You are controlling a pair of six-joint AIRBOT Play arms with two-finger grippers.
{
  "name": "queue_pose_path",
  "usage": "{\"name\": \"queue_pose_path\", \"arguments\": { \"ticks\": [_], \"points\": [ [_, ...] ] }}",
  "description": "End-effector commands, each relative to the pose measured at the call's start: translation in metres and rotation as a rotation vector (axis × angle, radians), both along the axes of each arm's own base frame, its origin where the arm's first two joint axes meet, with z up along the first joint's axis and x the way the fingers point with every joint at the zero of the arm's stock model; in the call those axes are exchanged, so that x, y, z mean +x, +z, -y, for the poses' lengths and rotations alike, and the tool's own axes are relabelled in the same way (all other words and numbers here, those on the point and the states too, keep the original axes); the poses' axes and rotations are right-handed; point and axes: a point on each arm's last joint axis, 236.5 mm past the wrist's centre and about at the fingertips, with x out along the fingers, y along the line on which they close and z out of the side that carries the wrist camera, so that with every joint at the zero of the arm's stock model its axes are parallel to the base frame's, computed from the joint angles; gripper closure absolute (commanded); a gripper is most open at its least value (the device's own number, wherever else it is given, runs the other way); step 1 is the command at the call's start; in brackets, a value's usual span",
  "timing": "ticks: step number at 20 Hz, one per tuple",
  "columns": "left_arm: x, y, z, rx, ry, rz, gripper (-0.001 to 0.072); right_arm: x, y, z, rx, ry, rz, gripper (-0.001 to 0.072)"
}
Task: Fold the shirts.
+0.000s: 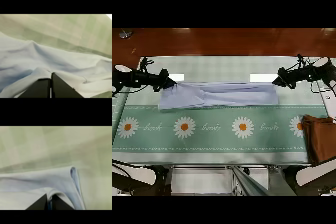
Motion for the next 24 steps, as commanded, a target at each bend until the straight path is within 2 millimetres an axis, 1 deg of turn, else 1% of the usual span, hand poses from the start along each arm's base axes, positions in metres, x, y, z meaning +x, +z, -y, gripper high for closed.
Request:
{"name": "queue_pose_path", "arguments": {
  "ticks": [1, 2, 3, 4, 5, 6, 7, 8, 9, 10, 11, 12, 13, 15, 17, 18, 19, 20, 21, 22, 23, 24],
  "points": [
    [-0.005, 0.001, 0.006, -0.018, -0.043, -0.018, 0.0172, 0.011, -0.001, -0.001, 0.020, -0.015, 0.022, 0.0078],
    [-0.008, 0.008, 0.004, -0.018, -0.082, -0.014, 0.0005, 0.009, 0.004, 0.003, 0.013, 0.011, 0.037, 0.0087],
    [-0.012, 0.017, -0.005, -0.007, -0.110, -0.020, 0.0006, 0.006, 0.011, 0.013, 0.002, 0.024, 0.038, 0.0087],
    [-0.019, 0.022, -0.021, 0.022, -0.118, -0.053, 0.0006, -0.001, 0.016, 0.027, -0.015, 0.032, 0.024, 0.0087],
    [-0.030, 0.023, -0.043, 0.075, -0.108, -0.101, 0.0007, -0.011, 0.017, 0.042, -0.035, 0.037, -0.002, 0.0087],
    [-0.046, 0.021, -0.071, 0.158, -0.083, -0.160, 0.0007, -0.026, 0.013, 0.055, -0.053, 0.051, -0.050, 0.0088],
    [-0.061, 0.018, -0.096, 0.243, -0.060, -0.202, 0.0007, -0.044, 0.006, 0.064, -0.056, 0.070, -0.114, 0.0088],
    [-0.073, 0.018, -0.114, 0.310, -0.034, -0.215, 0.0007, -0.057, -0.002, 0.069, -0.051, 0.075, -0.160, 0.0088],
    [-0.074, 0.021, -0.121, 0.347, 0.003, -0.167, 0.0007, -0.064, -0.009, 0.067, -0.047, 0.081, -0.181, 0.0089],
    [-0.069, 0.032, -0.112, 0.347, 0.020, -0.065, 0.0007, -0.068, -0.015, 0.062, -0.035, 0.091, -0.190, 0.0089],
    [-0.061, 0.051, -0.092, 0.336, 0.017, 0.081, 0.0007, -0.070, -0.021, 0.051, -0.012, 0.113, -0.193, 0.0089],
    [-0.059, 0.068, -0.072, 0.329, 0.017, 0.191, 0.0007, -0.070, -0.024, 0.039, 0.011, 0.136, -0.197, 0.0089],
    [-0.064, 0.082, -0.051, 0.329, 0.008, 0.271, 0.0007, -0.069, -0.027, 0.025, 0.038, 0.158, -0.197, 0.0089],
    [-0.084, 0.091, -0.016, 0.334, -0.054, 0.326, 0.0007, -0.068, -0.034, 0.003, 0.069, 0.189, -0.207, 0.0089],
    [-0.101, 0.091, 0.017, 0.308, -0.140, 0.321, 0.0007, -0.067, -0.042, -0.014, 0.089, 0.210, -0.219, 0.0090],
    [-0.107, 0.090, 0.034, 0.280, -0.183, 0.309, 0.0007, -0.062, -0.041, -0.024, 0.115, 0.210, -0.210, 0.0103],
    [-0.110, 0.091, 0.055, 0.234, -0.207, 0.303, 0.0007, -0.058, -0.039, -0.033, 0.127, 0.209, -0.193, 0.0197],
    [-0.112, 0.094, 0.075, 0.194, -0.232, 0.309, 0.0010, -0.053, -0.035, -0.039, 0.132, 0.211, -0.178, 0.0435],
    [-0.112, 0.095, 0.096, 0.162, -0.256, 0.320, 0.0107, -0.050, -0.027, -0.044, 0.144, 0.225, -0.165, 0.0688],
    [-0.114, 0.094, 0.111, 0.151, -0.284, 0.325, 0.0551, -0.049, -0.016, -0.048, 0.148, 0.257, -0.142, 0.0690],
    [-0.115, 0.092, 0.126, 0.156, -0.317, 0.342, 0.0687, -0.051, -0.003, -0.044, 0.120, 0.291, -0.120, 0.0690],
    [-0.116, 0.090, 0.139, 0.156, -0.341, 0.349, 0.0687, -0.056, 0.006, -0.034, 0.058, 0.312, -0.109, 0.0690]
  ]
}}
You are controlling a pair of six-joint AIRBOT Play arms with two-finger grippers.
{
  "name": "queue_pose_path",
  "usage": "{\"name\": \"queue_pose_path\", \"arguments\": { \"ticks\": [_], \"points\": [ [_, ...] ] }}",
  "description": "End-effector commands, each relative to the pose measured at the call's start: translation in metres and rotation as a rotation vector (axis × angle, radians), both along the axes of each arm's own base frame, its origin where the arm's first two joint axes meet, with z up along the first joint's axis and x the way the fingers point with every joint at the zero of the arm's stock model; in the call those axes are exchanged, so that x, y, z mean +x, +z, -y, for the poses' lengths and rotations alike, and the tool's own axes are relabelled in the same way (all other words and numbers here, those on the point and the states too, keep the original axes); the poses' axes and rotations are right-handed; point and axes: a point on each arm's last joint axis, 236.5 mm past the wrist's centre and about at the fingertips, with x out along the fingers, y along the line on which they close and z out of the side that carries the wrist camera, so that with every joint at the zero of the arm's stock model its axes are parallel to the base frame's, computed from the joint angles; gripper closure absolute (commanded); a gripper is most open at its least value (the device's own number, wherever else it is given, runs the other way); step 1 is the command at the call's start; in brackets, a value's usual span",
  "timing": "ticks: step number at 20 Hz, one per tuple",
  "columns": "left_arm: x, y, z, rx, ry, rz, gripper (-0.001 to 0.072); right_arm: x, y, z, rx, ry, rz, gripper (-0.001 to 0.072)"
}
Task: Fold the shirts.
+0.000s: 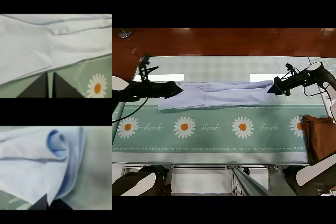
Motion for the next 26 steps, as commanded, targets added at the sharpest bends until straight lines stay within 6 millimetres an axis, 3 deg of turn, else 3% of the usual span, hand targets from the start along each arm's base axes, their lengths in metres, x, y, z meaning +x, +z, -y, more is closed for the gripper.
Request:
{"name": "queue_pose_path", "arguments": {
  "ticks": [1, 4, 7, 10, 14, 17, 20, 21, 23, 26],
  "points": [
    [-0.009, -0.002, 0.059, -0.033, -0.100, 0.021, 0.0687, -0.010, 0.034, 0.010, -0.099, 0.088, 0.068, 0.0691],
    [-0.017, -0.009, 0.115, -0.030, -0.199, 0.043, 0.0689, -0.036, 0.076, 0.025, -0.224, 0.089, 0.183, 0.0691],
    [-0.017, -0.024, 0.178, -0.029, -0.270, 0.050, 0.0689, -0.082, 0.109, 0.020, -0.265, 0.063, 0.280, 0.0690],
    [-0.014, -0.047, 0.238, -0.030, -0.343, -0.007, 0.0690, -0.125, 0.131, 0.018, -0.306, 0.031, 0.348, 0.0690],
    [-0.022, -0.085, 0.297, 0.044, -0.425, -0.131, 0.0690, -0.158, 0.170, 0.008, -0.302, -0.023, 0.430, 0.0690],
    [-0.052, -0.103, 0.344, 0.036, -0.478, -0.234, 0.0689, -0.167, 0.192, -0.006, -0.249, -0.039, 0.481, 0.0690],
    [-0.112, -0.116, 0.392, 0.007, -0.597, -0.321, 0.0689, -0.169, 0.202, -0.024, -0.188, -0.019, 0.504, 0.0690],
    [-0.126, -0.115, 0.404, -0.006, -0.625, -0.331, 0.0688, -0.169, 0.203, -0.028, -0.187, -0.008, 0.510, 0.0690],
    [-0.123, -0.101, 0.411, -0.024, -0.639, -0.304, 0.0688, -0.169, 0.203, -0.035, -0.178, 0.004, 0.514, 0.0690],
    [-0.064, -0.068, 0.381, -0.058, -0.575, -0.267, 0.0688, -0.173, 0.203, -0.044, -0.166, 0.024, 0.508, 0.0690]
  ]
}}
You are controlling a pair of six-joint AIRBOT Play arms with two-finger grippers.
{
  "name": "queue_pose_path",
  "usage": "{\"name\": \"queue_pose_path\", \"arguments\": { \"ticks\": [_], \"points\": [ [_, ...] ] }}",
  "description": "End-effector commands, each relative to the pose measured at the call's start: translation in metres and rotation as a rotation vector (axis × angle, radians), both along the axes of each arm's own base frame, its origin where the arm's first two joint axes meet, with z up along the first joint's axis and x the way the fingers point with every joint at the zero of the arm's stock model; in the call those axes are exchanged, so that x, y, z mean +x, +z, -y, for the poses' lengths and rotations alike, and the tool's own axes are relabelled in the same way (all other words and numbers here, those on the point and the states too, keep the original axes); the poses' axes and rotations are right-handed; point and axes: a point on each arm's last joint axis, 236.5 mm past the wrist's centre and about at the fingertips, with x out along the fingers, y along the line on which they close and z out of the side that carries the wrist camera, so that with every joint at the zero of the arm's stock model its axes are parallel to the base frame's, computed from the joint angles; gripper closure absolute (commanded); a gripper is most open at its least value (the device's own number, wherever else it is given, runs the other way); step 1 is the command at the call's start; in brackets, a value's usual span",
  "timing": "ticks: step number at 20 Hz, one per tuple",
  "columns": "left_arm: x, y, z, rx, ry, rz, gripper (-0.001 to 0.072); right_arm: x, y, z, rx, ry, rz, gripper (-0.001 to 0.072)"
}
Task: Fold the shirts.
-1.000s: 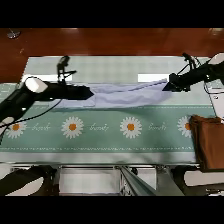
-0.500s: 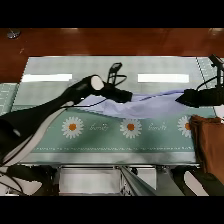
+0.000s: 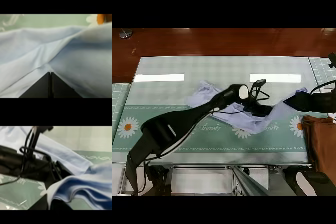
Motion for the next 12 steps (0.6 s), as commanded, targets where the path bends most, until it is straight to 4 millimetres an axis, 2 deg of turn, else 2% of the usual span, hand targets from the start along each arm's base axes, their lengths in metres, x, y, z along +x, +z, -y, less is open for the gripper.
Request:
{"name": "queue_pose_path", "arguments": {
  "ticks": [1, 2, 4, 6, 7, 8, 10, 12],
  "points": [
    [0.050, 0.032, -0.034, -0.023, 0.058, -0.009, 0.0688, -0.004, 0.004, -0.014, 0.016, 0.031, 0.001, 0.0690],
    [0.072, 0.042, -0.061, -0.016, 0.093, -0.013, 0.0688, -0.003, 0.006, -0.018, 0.017, 0.046, 0.003, 0.0690],
    [0.111, 0.062, -0.130, 0.051, 0.148, 0.014, 0.0689, 0.005, 0.013, -0.034, 0.023, 0.085, 0.015, 0.0690],
    [0.137, 0.085, -0.211, 0.188, 0.195, 0.088, 0.0688, 0.020, 0.021, -0.055, 0.030, 0.137, 0.033, 0.0690],
    [0.148, 0.102, -0.252, 0.260, 0.230, 0.148, 0.0688, 0.027, 0.024, -0.068, 0.033, 0.169, 0.037, 0.0690],
    [0.156, 0.121, -0.285, 0.295, 0.254, 0.219, 0.0687, 0.037, 0.026, -0.084, 0.035, 0.206, 0.041, 0.0690],
    [0.152, 0.158, -0.340, 0.293, 0.377, 0.286, 0.0687, 0.056, 0.024, -0.120, 0.040, 0.278, 0.041, 0.0690],
    [0.132, 0.179, -0.384, 0.271, 0.500, 0.359, 0.0688, 0.074, 0.016, -0.159, 0.039, 0.355, 0.023, 0.0689]
  ]
}}
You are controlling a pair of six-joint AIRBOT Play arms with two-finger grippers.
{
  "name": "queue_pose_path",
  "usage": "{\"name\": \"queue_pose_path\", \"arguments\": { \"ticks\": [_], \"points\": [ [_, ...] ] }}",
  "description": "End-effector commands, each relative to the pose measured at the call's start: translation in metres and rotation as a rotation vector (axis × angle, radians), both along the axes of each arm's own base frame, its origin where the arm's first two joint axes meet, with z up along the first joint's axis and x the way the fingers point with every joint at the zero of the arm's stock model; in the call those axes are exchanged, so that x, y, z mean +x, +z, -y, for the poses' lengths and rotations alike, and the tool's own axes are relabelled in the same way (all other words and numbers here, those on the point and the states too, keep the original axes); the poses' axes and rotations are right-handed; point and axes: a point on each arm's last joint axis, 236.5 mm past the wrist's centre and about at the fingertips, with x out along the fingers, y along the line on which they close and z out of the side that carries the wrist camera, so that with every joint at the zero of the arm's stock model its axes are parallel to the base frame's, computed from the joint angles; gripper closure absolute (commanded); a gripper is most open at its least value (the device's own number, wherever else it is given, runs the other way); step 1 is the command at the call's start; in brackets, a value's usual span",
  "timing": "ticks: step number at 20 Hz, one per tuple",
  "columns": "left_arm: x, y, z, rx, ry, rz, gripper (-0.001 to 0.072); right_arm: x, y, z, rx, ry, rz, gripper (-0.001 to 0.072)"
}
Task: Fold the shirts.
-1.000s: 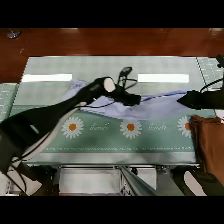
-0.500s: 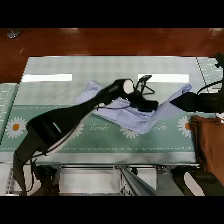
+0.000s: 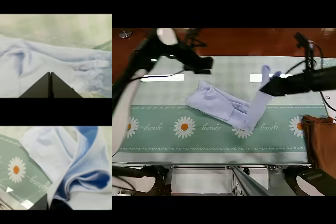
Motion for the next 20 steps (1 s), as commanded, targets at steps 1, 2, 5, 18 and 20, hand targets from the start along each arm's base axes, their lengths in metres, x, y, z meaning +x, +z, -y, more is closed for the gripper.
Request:
{"name": "queue_pose_path", "arguments": {
  "ticks": [1, 2, 5, 18, 20],
  "points": [
    [-0.032, 0.036, -0.102, 0.047, 0.206, 0.166, 0.0687, 0.030, -0.012, -0.069, 0.001, 0.125, -0.010, 0.0689],
    [-0.053, 0.036, -0.123, 0.039, 0.271, 0.208, 0.0688, 0.040, -0.019, -0.088, -0.001, 0.154, -0.016, 0.0689],
    [-0.119, 0.016, -0.153, -0.015, 0.418, 0.256, 0.0688, 0.068, -0.044, -0.136, -0.001, 0.203, -0.043, 0.0689],
    [-0.178, -0.058, -0.121, -0.253, 0.509, 0.164, 0.0687, 0.072, -0.119, -0.273, 0.261, 0.282, -0.281, 0.0099],
    [-0.173, -0.061, -0.123, -0.256, 0.533, 0.157, 0.0687, 0.088, -0.096, -0.228, 0.231, 0.281, -0.263, 0.0096]
  ]
}}
